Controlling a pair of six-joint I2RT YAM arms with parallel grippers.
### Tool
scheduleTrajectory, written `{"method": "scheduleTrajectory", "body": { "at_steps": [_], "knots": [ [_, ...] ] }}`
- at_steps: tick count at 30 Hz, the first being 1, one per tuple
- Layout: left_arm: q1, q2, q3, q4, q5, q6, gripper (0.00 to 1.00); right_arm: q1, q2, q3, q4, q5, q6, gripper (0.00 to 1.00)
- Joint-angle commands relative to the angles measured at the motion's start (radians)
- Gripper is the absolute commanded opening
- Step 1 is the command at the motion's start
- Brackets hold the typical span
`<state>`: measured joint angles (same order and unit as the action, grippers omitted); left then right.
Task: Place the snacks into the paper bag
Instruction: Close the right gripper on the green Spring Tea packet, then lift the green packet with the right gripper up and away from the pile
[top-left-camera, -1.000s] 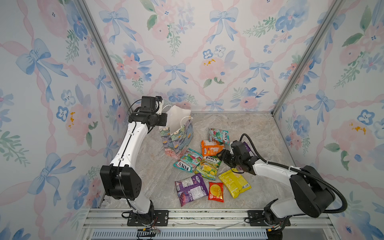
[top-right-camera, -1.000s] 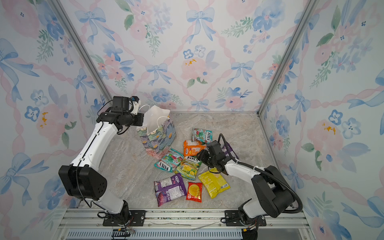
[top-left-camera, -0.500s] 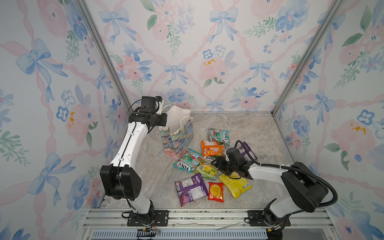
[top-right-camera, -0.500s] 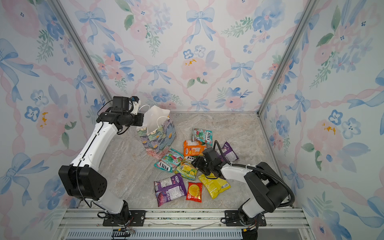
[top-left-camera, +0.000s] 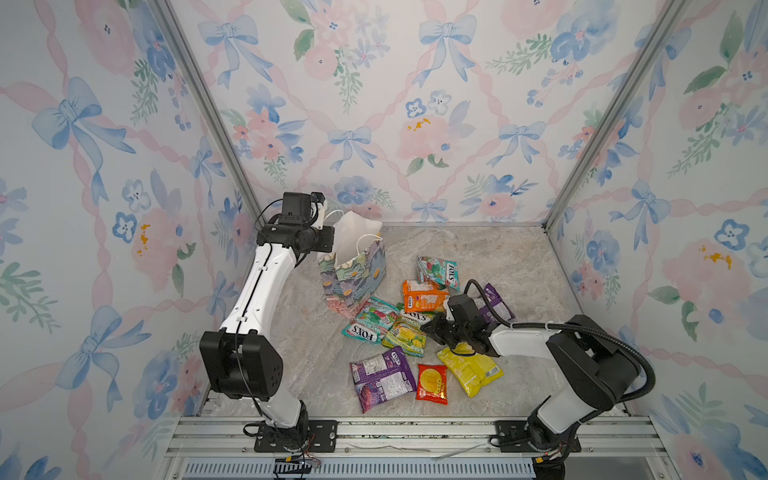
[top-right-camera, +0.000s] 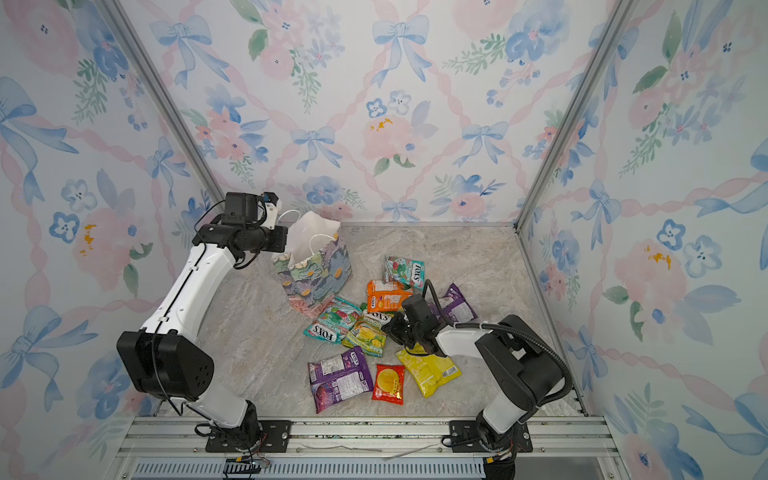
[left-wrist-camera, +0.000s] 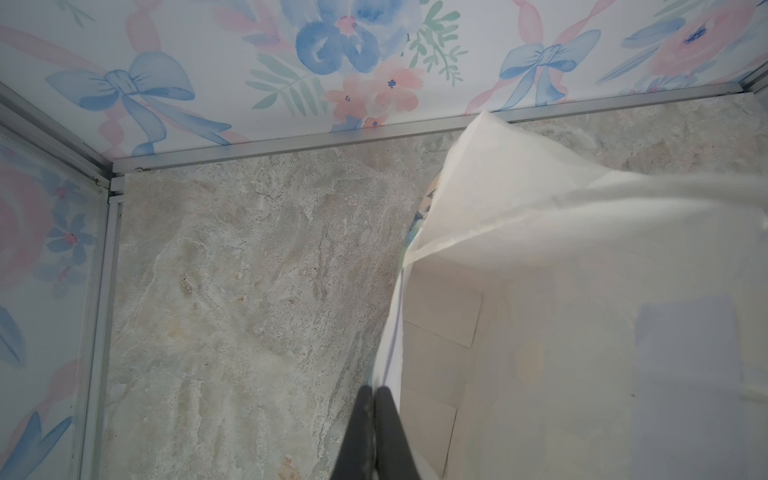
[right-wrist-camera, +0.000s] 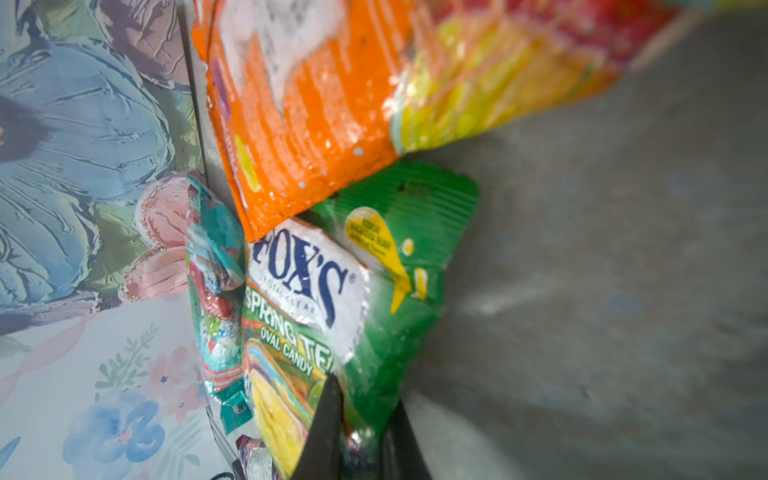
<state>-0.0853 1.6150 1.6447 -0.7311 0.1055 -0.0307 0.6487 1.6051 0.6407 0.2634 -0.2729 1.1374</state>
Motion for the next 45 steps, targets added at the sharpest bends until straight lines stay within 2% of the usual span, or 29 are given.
{"method": "scheduleTrajectory", "body": {
  "at_steps": [1,5,14,23,30,38,45],
  "knots": [
    [0.001,-0.015,-0.013,-0.044,0.013,-0.011,0.00,-0.009,-0.083,0.070,-0.133,0.029,-0.080,0.00],
    [0.001,-0.016,-0.007,-0.042,0.009,-0.011,0.00,-0.019,-0.165,0.142,-0.282,0.050,-0.157,0.00],
    [0.001,0.000,0.017,-0.043,0.047,-0.021,0.00,-0.048,-0.306,0.262,-0.477,0.110,-0.260,0.00],
    [-0.002,0.004,0.026,-0.043,0.086,-0.031,0.00,-0.100,-0.329,0.435,-0.539,0.133,-0.349,0.00],
    [-0.002,0.000,0.024,-0.044,0.108,-0.032,0.00,-0.118,-0.243,0.686,-0.567,0.166,-0.458,0.00],
    [-0.003,-0.005,0.021,-0.042,0.136,-0.031,0.00,-0.136,-0.065,1.010,-0.588,0.181,-0.572,0.00],
    [-0.004,-0.005,0.019,-0.042,0.148,-0.029,0.00,-0.136,0.127,1.307,-0.606,0.164,-0.611,0.00]
  ]
}}
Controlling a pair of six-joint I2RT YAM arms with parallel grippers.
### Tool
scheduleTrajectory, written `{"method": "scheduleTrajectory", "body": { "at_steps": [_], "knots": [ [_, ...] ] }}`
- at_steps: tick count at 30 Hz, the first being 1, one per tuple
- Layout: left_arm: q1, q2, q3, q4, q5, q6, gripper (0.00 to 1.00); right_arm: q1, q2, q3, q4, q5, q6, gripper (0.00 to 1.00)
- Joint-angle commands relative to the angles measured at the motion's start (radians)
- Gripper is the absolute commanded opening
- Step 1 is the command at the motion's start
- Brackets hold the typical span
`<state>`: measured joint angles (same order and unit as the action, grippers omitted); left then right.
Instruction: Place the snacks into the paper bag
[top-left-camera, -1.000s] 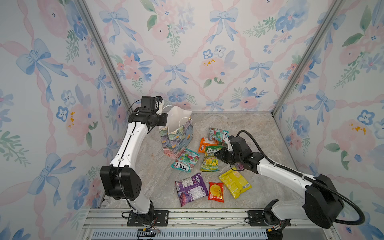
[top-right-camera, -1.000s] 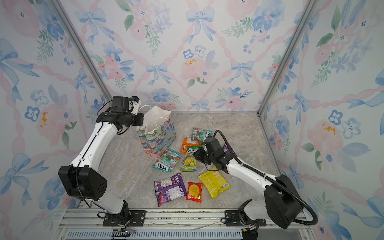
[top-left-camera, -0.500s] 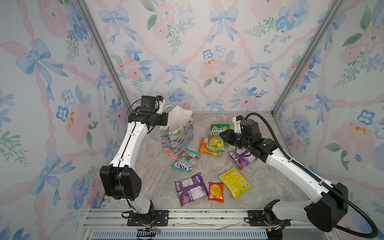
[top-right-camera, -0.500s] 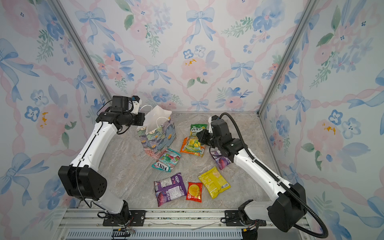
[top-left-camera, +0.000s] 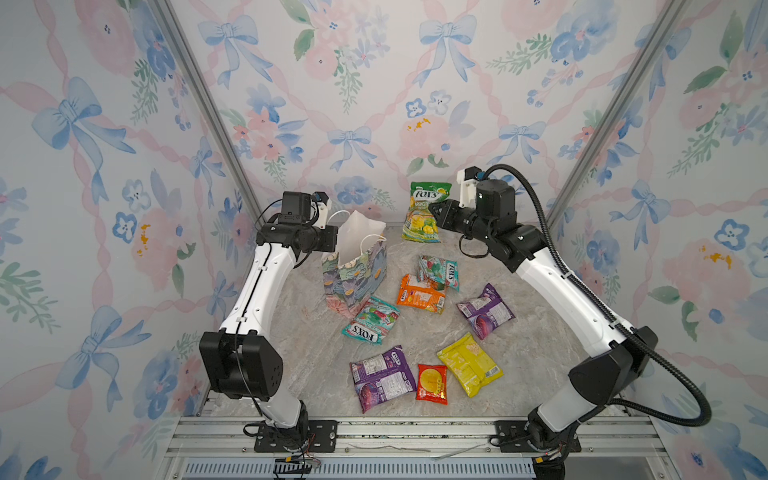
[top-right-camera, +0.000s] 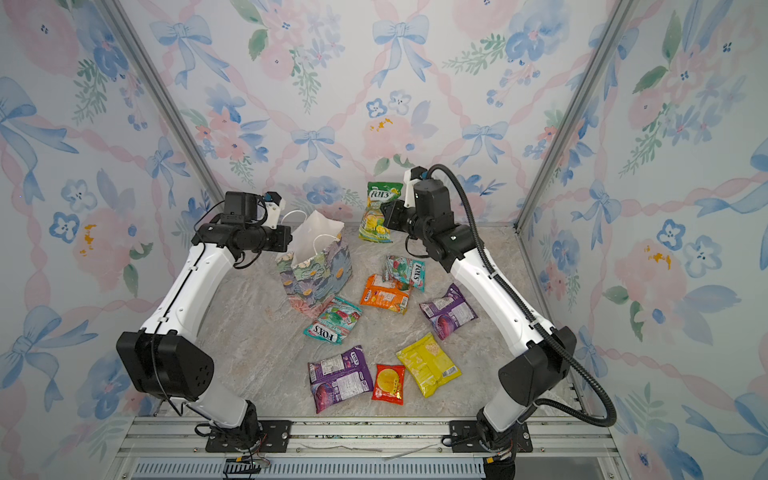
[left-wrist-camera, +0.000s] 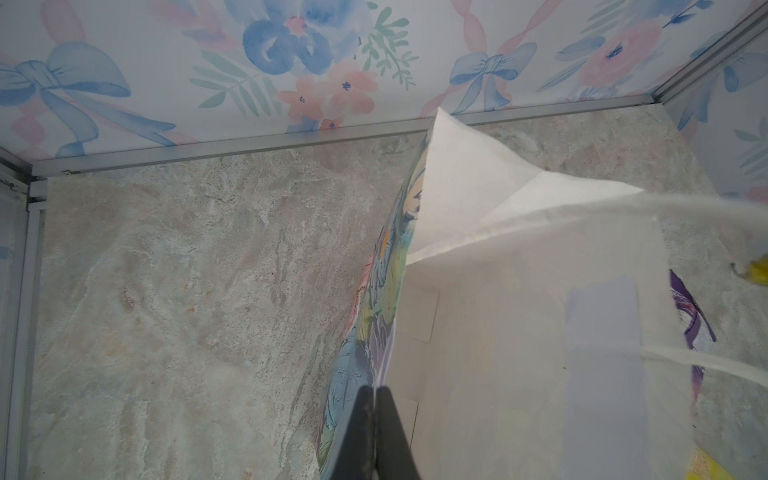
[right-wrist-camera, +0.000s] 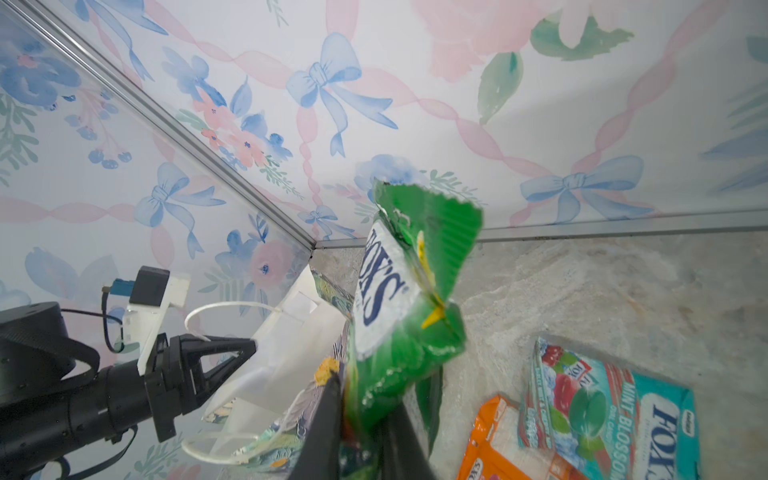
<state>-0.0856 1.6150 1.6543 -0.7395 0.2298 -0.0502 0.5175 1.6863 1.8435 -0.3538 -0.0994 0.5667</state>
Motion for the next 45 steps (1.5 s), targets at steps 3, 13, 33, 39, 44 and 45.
{"method": "scheduleTrajectory", "body": {
  "at_steps": [3,13,33,39,44,45],
  "knots": [
    [-0.003,-0.004,0.009,-0.035,0.028,-0.010,0.00,0.005,0.127,0.238,-0.004,-0.015,-0.049,0.00],
    [-0.003,-0.011,0.005,-0.034,0.035,-0.010,0.00,0.091,0.445,0.736,-0.128,-0.028,-0.076,0.00],
    [-0.004,-0.029,0.000,-0.035,0.009,-0.028,0.00,0.219,0.469,0.700,-0.147,0.107,-0.089,0.00],
    [-0.003,-0.034,-0.002,-0.034,-0.001,-0.034,0.00,0.242,0.406,0.601,-0.146,0.153,-0.118,0.00],
    [-0.003,-0.035,-0.006,-0.035,-0.001,-0.035,0.00,0.256,0.378,0.551,-0.147,0.157,-0.122,0.00],
    [-0.003,-0.036,-0.007,-0.034,0.000,-0.035,0.00,0.258,0.374,0.542,-0.146,0.156,-0.122,0.00]
  ]
}}
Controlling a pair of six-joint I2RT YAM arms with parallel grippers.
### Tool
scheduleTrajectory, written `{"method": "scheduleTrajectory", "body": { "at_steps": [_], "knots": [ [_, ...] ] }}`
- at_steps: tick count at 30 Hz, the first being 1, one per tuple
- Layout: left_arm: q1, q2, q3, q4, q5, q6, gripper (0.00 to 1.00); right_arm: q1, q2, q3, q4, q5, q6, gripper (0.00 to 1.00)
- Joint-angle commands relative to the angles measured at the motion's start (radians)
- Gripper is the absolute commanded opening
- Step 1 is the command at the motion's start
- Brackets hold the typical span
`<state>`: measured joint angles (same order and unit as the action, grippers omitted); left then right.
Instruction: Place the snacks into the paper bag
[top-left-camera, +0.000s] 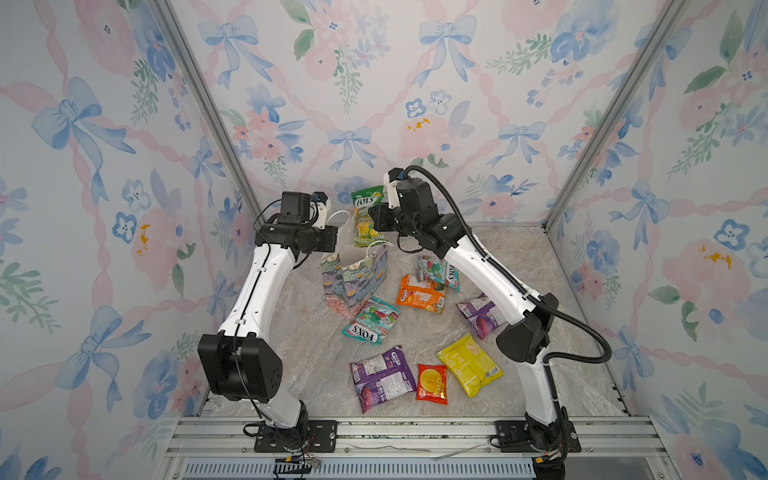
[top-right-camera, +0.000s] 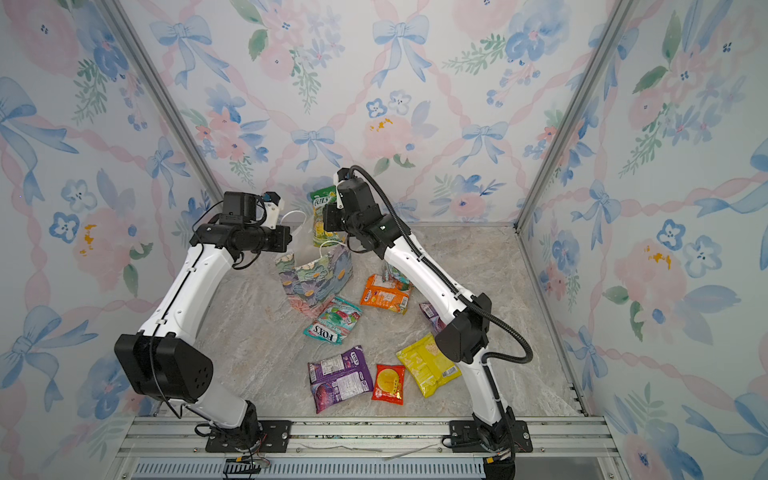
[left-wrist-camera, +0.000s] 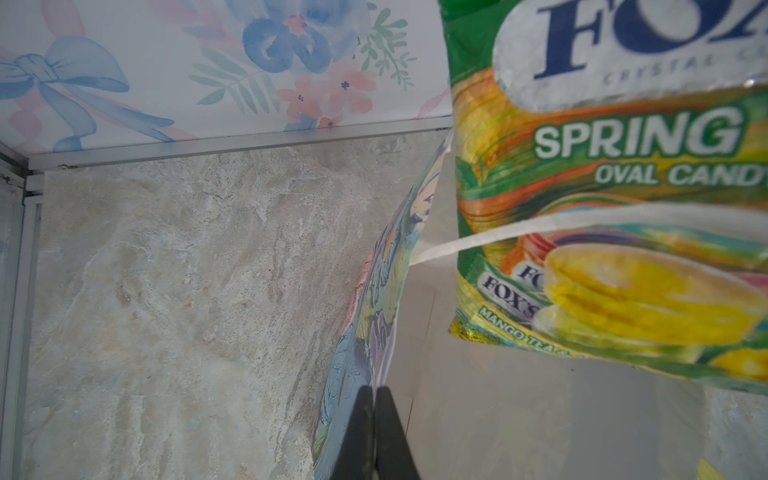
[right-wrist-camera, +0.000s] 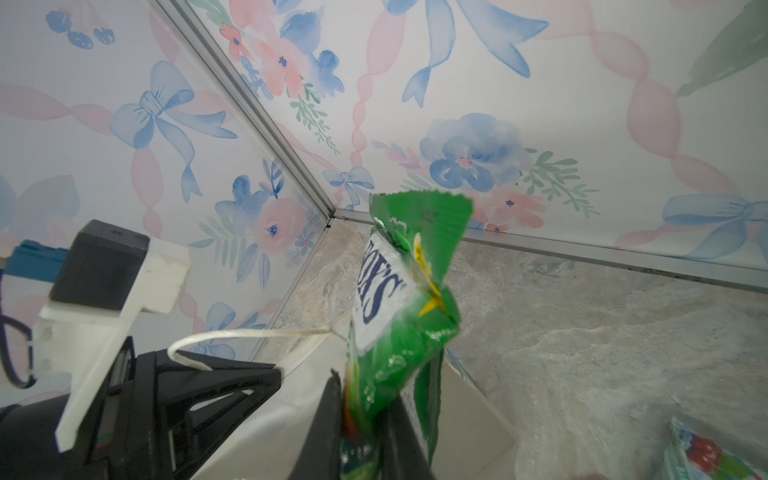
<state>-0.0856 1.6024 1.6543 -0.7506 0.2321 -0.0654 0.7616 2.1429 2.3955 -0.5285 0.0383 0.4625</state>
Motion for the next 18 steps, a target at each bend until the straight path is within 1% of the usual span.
{"method": "scheduleTrajectory", "body": {
  "at_steps": [1,7,10,13,18],
  "knots": [
    [-0.003,-0.025,-0.006,-0.023,-0.002,-0.020,0.00,0.018,-0.086,-0.021,0.030,0.019,-0.015,0.00],
    [-0.003,-0.028,-0.008,-0.024,-0.004,-0.021,0.00,0.040,-0.116,-0.105,0.081,0.019,0.021,0.00],
    [-0.003,-0.029,-0.010,-0.023,-0.003,-0.021,0.00,0.054,-0.107,-0.112,0.095,0.015,0.037,0.00],
    [-0.002,-0.030,-0.010,-0.023,-0.002,-0.021,0.00,0.059,-0.080,-0.095,0.107,0.008,0.061,0.00],
    [-0.003,-0.032,-0.015,-0.023,0.003,-0.022,0.00,0.072,-0.006,0.001,0.096,0.006,0.071,0.00]
  ]
}}
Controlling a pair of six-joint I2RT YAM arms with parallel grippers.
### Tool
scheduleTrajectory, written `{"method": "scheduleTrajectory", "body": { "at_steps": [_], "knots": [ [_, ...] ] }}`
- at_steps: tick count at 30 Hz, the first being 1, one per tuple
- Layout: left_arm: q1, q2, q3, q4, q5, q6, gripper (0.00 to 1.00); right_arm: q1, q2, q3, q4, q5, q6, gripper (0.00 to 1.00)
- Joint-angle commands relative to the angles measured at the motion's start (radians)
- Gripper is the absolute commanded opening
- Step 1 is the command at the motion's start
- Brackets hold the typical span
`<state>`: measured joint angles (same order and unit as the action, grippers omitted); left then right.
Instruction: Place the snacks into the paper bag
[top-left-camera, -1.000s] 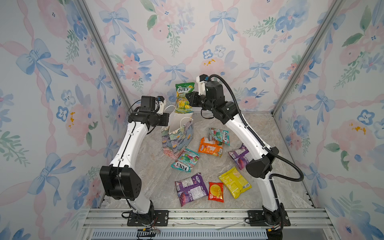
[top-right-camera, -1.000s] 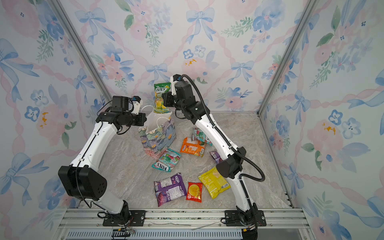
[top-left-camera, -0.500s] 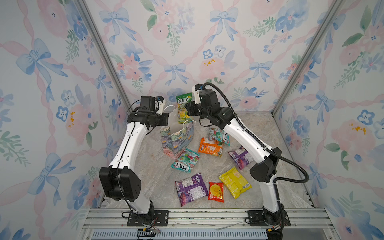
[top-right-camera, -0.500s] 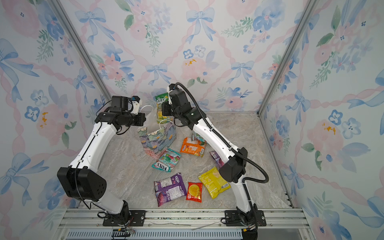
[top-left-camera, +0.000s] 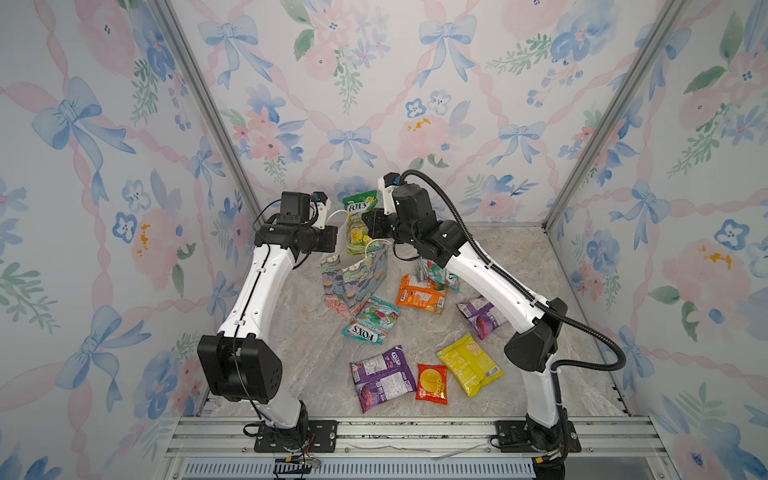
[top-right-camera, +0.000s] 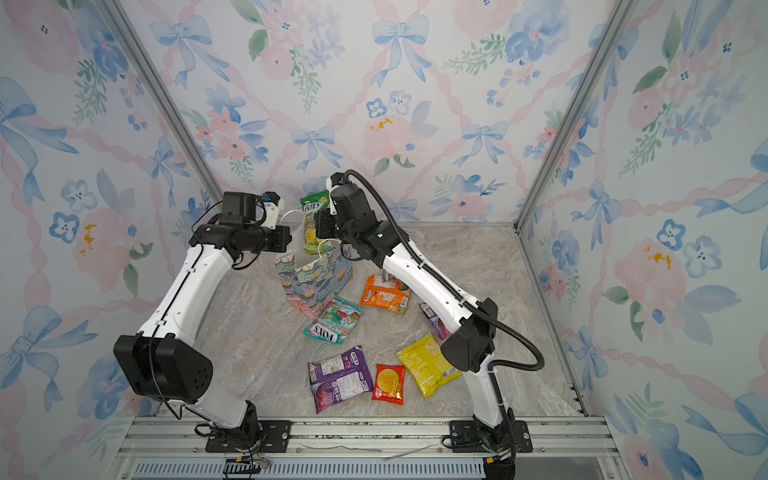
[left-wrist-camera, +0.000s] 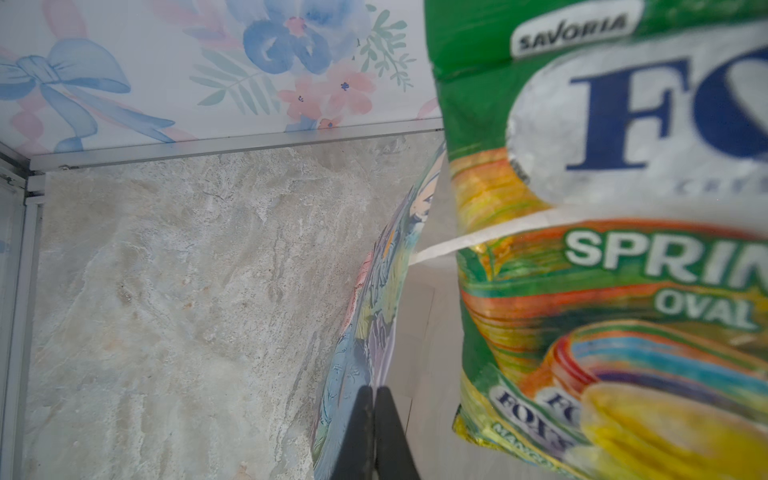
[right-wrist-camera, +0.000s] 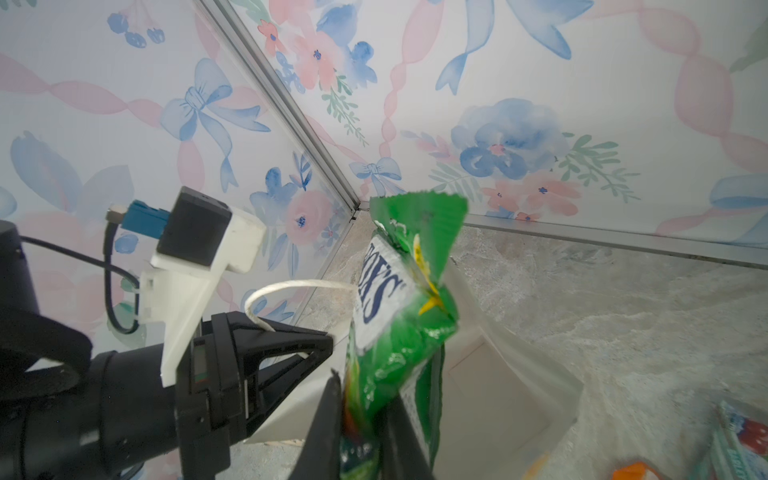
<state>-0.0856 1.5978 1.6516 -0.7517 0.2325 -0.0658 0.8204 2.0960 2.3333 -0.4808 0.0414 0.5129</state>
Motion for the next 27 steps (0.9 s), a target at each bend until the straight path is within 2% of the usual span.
{"method": "scheduleTrajectory", "body": {
  "at_steps": [1,5,12,21,27],
  "knots": [
    [-0.003,-0.028,-0.013,-0.023,0.003,-0.020,0.00,0.014,0.057,0.084,0.045,0.002,0.023,0.00],
    [-0.003,-0.030,-0.013,-0.022,0.005,-0.021,0.00,0.017,0.111,0.148,0.034,0.003,0.031,0.00],
    [-0.003,-0.034,-0.012,-0.023,-0.001,-0.020,0.00,0.017,0.119,0.136,0.053,-0.003,0.052,0.00],
    [0.007,-0.037,-0.017,-0.022,-0.034,-0.021,0.00,0.017,-0.040,-0.121,0.155,0.038,0.049,0.00],
    [0.015,-0.028,-0.023,-0.022,-0.056,-0.023,0.00,0.016,-0.102,-0.213,0.169,0.041,0.042,0.00]
  ]
}}
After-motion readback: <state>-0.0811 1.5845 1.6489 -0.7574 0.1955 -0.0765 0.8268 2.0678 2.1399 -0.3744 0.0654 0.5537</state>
